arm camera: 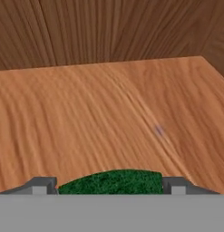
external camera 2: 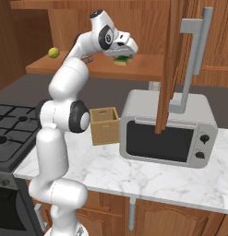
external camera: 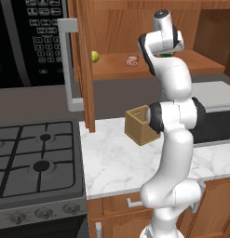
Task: Pick the bar soap and sponge from the cabinet and place them on the counter.
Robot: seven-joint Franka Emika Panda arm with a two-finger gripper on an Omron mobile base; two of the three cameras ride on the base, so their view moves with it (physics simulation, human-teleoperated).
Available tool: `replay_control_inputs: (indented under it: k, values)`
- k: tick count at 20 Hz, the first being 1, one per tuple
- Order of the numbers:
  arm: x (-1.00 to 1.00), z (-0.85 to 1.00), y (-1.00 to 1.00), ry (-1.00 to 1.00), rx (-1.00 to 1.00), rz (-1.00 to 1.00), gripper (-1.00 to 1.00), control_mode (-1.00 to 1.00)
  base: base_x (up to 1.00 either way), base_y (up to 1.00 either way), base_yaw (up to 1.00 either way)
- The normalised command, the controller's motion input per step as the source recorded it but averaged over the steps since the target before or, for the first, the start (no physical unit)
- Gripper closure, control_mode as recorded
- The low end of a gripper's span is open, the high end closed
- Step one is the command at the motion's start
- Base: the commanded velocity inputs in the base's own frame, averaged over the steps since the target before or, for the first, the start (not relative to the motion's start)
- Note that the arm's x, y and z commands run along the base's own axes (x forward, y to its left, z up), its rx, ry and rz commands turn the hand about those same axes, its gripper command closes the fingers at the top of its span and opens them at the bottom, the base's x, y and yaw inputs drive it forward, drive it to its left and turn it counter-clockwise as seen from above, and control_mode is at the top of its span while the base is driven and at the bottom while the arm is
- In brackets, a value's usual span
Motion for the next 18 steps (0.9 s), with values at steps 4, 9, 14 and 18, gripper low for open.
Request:
replay_control_inputs:
  k: [4, 9, 14, 18]
  values:
    - [-0.09, -0.16, 0.0, 0.01, 0.0, -0.05, 1.0, -1.0, 0.0, 0.0, 0.0]
    - [-0.04, 0.01, -0.01, -0.02, 0.0, -0.01, 1.0, -1.0, 0.0, 0.0, 0.0]
    - [-0.24, 0.2, 0.0, -0.1, 0.0, 0.0, 1.0, -1.0, 0.0, 0.0, 0.0]
    - [-0.49, 0.15, 0.0, -0.07, 0.0, 0.0, 1.0, -1.0, 0.0, 0.0, 0.0]
